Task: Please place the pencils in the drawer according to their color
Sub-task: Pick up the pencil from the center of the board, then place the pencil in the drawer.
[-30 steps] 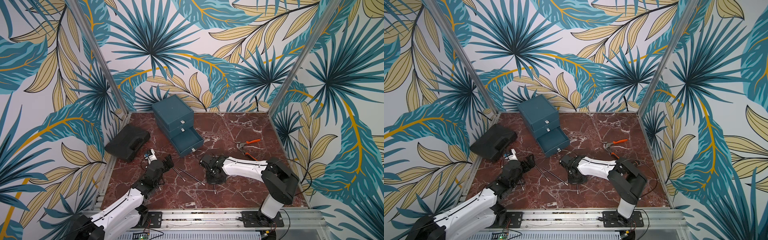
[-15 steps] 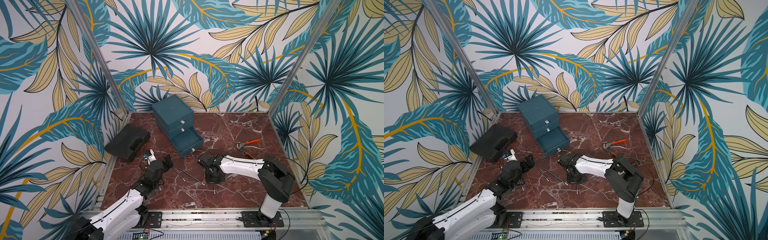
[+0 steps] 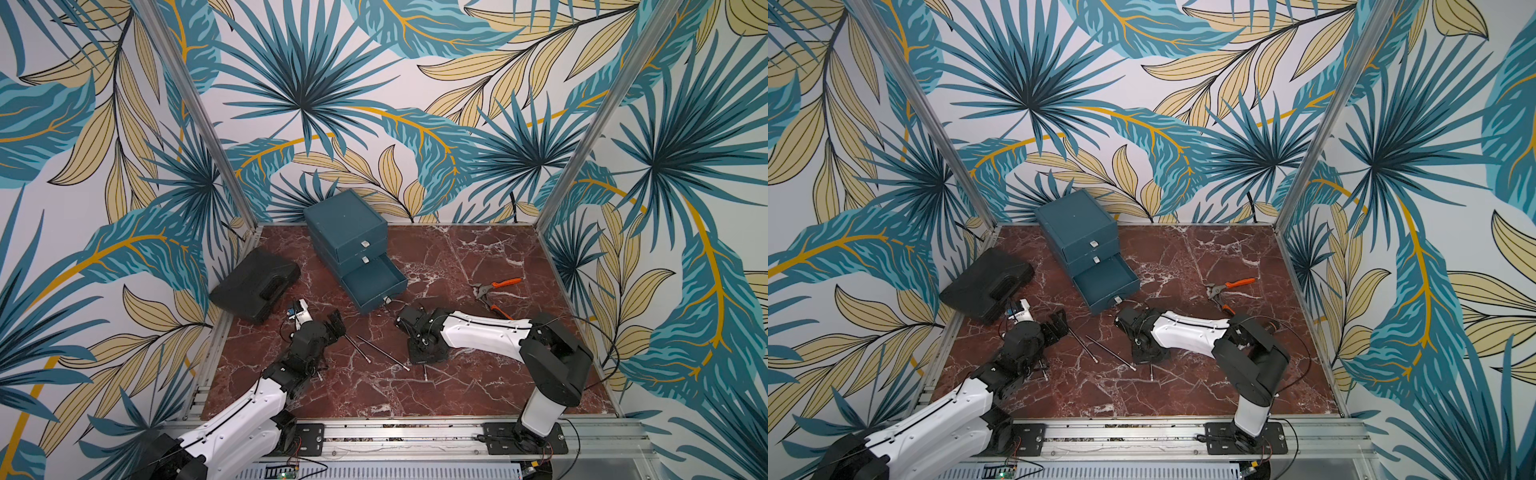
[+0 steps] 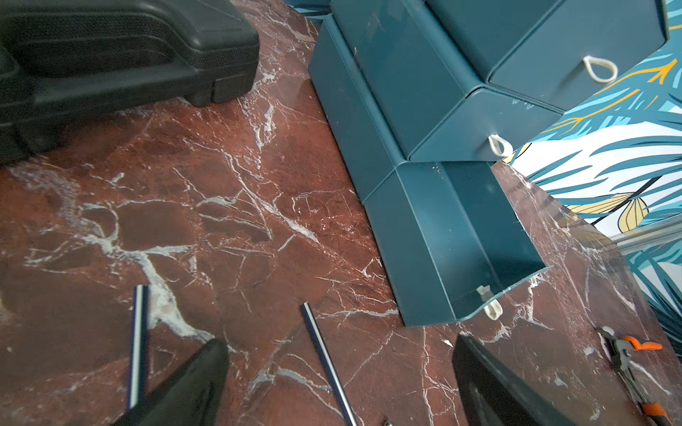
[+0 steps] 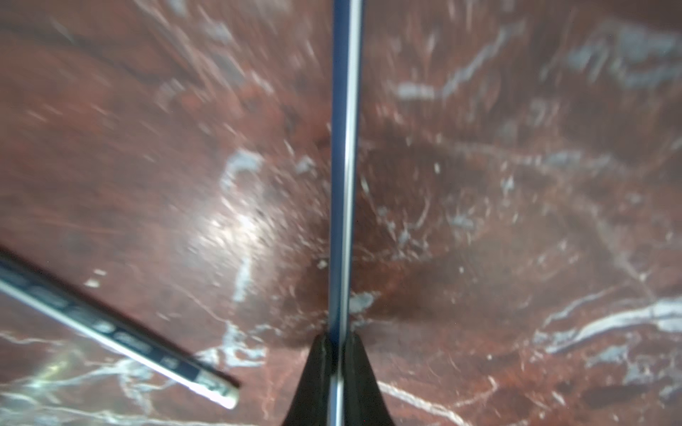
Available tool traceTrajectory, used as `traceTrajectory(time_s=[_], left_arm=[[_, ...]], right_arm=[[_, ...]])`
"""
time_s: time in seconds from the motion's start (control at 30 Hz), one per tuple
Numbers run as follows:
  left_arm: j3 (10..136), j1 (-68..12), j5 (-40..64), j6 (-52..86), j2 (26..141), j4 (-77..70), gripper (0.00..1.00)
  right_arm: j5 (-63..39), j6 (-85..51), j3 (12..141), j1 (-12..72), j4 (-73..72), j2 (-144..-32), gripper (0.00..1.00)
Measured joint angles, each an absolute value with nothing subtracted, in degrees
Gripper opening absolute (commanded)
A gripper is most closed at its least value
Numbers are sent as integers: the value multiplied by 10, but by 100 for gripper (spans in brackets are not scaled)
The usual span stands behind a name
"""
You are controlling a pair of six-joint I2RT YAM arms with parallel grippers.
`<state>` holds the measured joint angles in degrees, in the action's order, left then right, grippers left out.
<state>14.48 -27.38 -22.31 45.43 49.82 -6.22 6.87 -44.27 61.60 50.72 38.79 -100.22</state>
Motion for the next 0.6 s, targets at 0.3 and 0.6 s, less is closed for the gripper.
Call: traceTrajectory(time_s=[0.3, 0.6], left_arm=[[145, -274, -223, 454, 498, -62, 100], [145, -274, -223, 454, 498, -62, 100]], right_arm=[[91, -397, 716, 507, 354, -979, 0], [118, -381, 865, 507, 324, -1031, 0]])
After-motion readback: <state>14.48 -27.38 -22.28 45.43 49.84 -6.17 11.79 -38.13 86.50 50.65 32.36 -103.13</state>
